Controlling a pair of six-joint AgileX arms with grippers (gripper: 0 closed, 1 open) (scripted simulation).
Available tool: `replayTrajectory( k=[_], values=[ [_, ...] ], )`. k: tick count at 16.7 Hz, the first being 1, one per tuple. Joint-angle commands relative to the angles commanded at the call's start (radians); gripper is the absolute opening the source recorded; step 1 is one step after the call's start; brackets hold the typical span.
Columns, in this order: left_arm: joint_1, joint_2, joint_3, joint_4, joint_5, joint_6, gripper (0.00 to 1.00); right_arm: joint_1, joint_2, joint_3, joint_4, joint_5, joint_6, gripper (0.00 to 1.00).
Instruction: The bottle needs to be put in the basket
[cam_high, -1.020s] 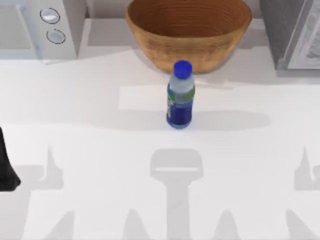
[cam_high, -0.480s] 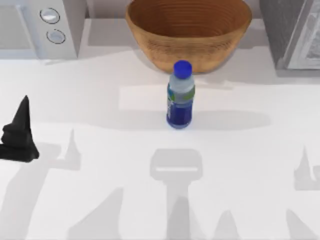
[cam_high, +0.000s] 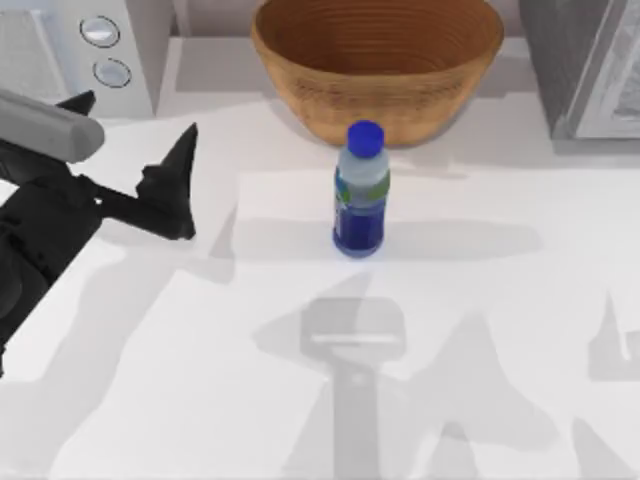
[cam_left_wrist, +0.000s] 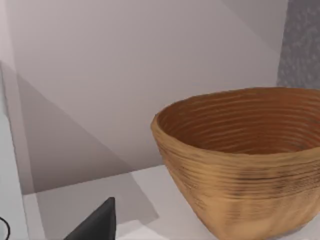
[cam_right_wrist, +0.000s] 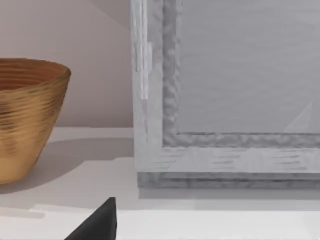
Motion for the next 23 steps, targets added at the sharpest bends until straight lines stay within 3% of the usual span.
replayTrajectory(
  k=[7, 12, 23],
  values=[
    [-0.149, 0.653, 0.183, 0.467, 0.085, 0.003, 1.00, 0.000, 0.000, 0.000, 0.000, 0.000, 0.000, 1.00],
    [-0.220, 0.965, 0.271, 0.690, 0.126, 0.005, 1.00, 0.000, 0.000, 0.000, 0.000, 0.000, 0.000, 1.00],
    [-0.244, 1.059, 0.326, 0.728, 0.132, 0.005, 1.00, 0.000, 0.000, 0.000, 0.000, 0.000, 0.000, 1.00]
  ],
)
